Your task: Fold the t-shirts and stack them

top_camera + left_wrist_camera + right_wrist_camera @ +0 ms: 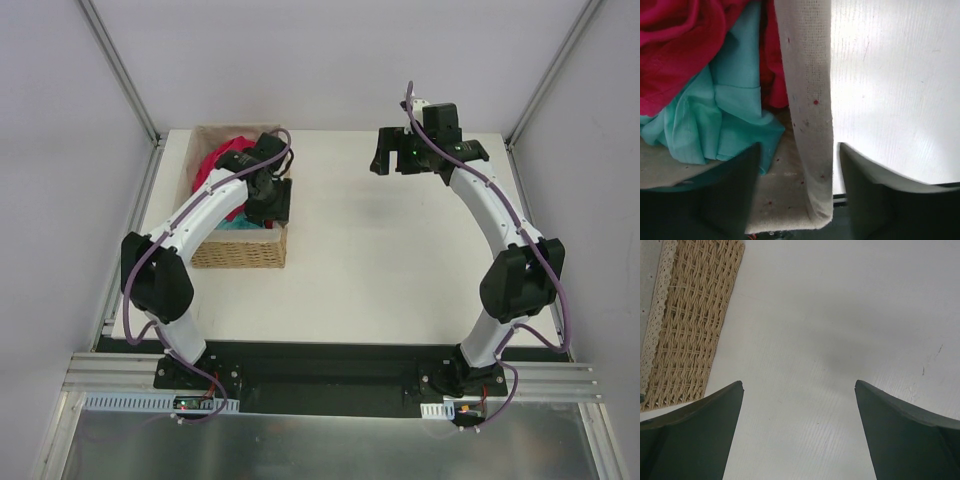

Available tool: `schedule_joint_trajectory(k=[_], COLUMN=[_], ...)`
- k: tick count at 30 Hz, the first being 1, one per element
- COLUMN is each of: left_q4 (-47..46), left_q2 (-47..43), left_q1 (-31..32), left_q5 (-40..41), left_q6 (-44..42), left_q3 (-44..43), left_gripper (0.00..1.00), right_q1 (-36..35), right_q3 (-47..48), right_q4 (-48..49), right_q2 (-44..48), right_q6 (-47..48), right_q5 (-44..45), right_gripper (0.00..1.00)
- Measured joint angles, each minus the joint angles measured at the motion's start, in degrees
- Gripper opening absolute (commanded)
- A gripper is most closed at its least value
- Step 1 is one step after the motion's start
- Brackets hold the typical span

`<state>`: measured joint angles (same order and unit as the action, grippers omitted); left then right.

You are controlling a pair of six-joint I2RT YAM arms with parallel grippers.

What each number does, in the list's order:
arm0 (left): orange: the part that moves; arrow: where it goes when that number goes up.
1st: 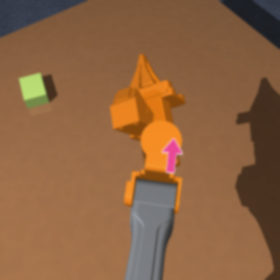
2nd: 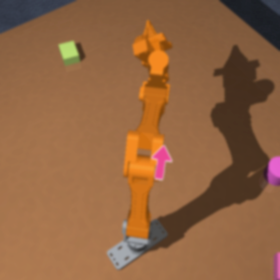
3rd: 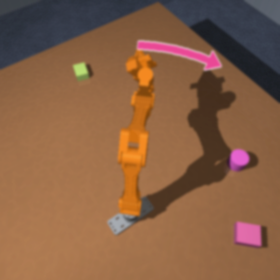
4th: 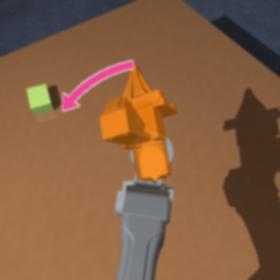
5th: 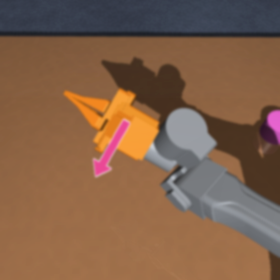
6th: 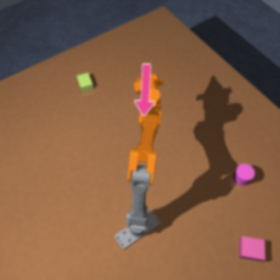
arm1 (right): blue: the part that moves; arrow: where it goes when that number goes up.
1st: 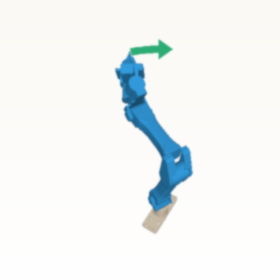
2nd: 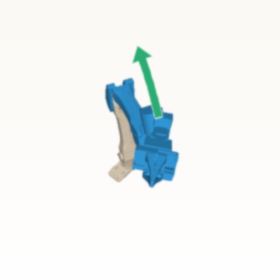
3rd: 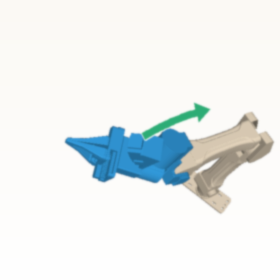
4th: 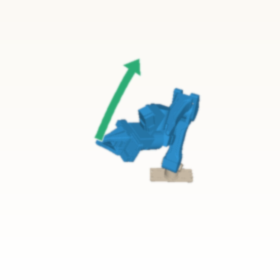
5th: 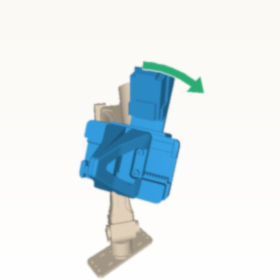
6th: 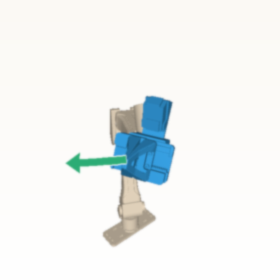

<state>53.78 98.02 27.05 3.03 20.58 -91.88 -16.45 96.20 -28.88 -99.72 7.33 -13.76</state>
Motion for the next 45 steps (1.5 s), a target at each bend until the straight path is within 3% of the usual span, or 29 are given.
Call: schedule_joint_trajectory(k=[1,2,3,15,28,35,45], left_q4=[-0.04,-0.07,-0.15,3.63,4.28,5.2,6.47], left_q2=[0.26,0.42,0.44,2.75,9.4,12.48,15.76], left_q1=[0.0,0.0,-0.02,-0.2,-18.62,-21.59,-25.94], left_q5=[0.0,0.0,-0.02,4.09,7.1,10.93,8.33], left_q6=[0.15,0.17,0.15,-0.09,-10.16,-9.88,-13.99], left_q3=[0.0,0.0,0.0,-3.19,-12.0,-15.76,-21.7], left_gripper=[0.31,0.02,0.0,0.0,0.0,0.0,0.0], right_q1=[0.0,0.0,-0.02,-0.68,-0.74,-0.74,-0.76], right_q3=[-0.09,-0.11,-0.13,-0.13,-3.15,-3.15,-2.16], right_q4=[0.0,0.02,0.02,0.17,0.52,0.5,-1.25], right_q2=[0.0,0.0,0.0,0.0,1.46,1.51,1.53], right_q6=[-0.04,-0.09,-0.24,-0.46,-0.52,-0.57,-0.44], right_q5=[0.0,-0.02,-0.02,0.0,0.48,0.42,0.28], right_gripper=[0.98,0.98,0.98,0.98,0.98,0.98,0.98])
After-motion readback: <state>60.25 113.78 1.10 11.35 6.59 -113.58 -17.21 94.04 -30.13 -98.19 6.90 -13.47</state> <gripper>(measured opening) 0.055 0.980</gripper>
